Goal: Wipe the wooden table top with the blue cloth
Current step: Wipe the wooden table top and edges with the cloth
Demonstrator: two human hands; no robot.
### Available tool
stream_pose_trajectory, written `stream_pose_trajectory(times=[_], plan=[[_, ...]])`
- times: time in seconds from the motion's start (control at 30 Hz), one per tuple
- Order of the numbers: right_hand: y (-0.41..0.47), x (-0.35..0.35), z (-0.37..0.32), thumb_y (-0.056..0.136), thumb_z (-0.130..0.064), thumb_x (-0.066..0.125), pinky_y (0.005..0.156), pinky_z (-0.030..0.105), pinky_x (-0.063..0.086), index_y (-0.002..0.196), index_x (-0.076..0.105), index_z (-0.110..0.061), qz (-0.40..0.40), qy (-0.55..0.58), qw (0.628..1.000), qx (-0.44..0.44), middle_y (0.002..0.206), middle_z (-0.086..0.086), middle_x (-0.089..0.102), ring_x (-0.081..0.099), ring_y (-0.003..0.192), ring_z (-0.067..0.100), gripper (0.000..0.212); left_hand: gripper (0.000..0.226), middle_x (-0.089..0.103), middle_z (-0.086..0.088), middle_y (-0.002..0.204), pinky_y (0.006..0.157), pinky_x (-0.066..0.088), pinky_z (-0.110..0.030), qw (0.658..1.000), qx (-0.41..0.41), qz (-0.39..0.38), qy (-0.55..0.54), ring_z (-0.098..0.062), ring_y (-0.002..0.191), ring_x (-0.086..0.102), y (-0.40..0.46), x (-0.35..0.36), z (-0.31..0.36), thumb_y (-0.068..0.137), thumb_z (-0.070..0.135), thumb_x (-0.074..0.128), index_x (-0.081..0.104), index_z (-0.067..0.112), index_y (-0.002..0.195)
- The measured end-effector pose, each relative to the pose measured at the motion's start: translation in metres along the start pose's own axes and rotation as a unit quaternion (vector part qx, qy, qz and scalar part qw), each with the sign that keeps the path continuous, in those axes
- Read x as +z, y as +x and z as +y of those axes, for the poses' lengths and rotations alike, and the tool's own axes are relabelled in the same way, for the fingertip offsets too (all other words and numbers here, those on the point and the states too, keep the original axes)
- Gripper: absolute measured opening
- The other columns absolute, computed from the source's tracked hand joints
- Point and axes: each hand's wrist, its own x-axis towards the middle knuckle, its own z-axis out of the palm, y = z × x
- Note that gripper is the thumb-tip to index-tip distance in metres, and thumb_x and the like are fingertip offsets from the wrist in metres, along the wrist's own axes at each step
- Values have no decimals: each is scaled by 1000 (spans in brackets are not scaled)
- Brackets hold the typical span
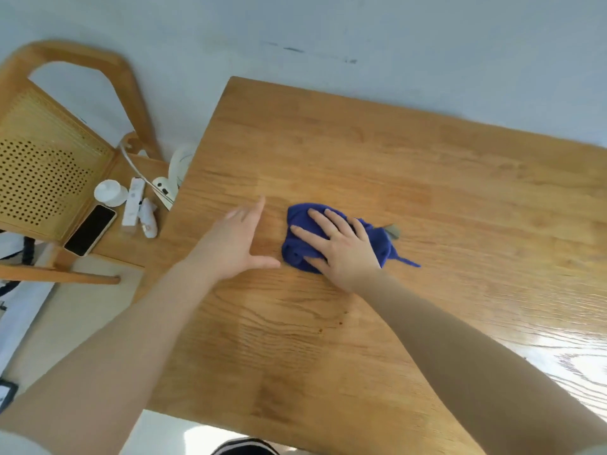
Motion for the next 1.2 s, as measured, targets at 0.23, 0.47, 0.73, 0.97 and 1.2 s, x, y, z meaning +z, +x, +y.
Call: stream_pose_trajectory(times=[0.23, 0.47, 0.73, 0.97, 1.2], plan=[[93, -10, -13, 96, -49, 29, 114, 47, 4, 142, 17, -46, 47, 45, 981, 183, 157, -1, 8, 4, 144, 24, 48, 104, -3, -2, 158, 118, 5, -36, 996, -25, 36, 75, -18, 145, -2, -12, -8, -62, 75, 68, 53, 6, 13, 150], [35, 9, -55, 84, -56, 8, 113, 47, 10, 142, 19, -45, 28, 2, 998, 49, 156, -1, 15, 14, 143, 27, 60, 118, -10, -7, 158, 117, 8, -34, 994, -62, -13, 85, -21, 145, -2, -8, -9, -80, 67, 67, 63, -1, 11, 149], [98, -9, -31, 97, -48, 29, 114, 46, 5, 142, 17, -46, 46, 28, 985, 163, 157, -3, 8, 5, 144, 23, 47, 120, -12, -4, 158, 116, 10, -31, 995, -66, -11, 72, -18, 145, -4, -1, -5, -83, 65, 65, 66, -3, 13, 149], [55, 12, -74, 94, -47, 27, 114, 47, 6, 143, 17, -44, 58, -3, 993, 98, 157, 0, 14, 13, 143, 26, 50, 120, -12, -5, 157, 116, 7, -30, 997, -61, -6, 45, -19, 145, -6, -3, -5, -83, 66, 63, 66, -4, 12, 149], [86, 3, -60, 94, -50, 26, 113, 47, 8, 141, 21, -47, 56, 12, 997, 51, 156, -4, 15, 12, 143, 24, 47, 119, -14, -1, 157, 116, 8, -30, 998, -58, 5, 28, -16, 145, -8, -1, 0, -88, 66, 61, 67, -3, 15, 150]])
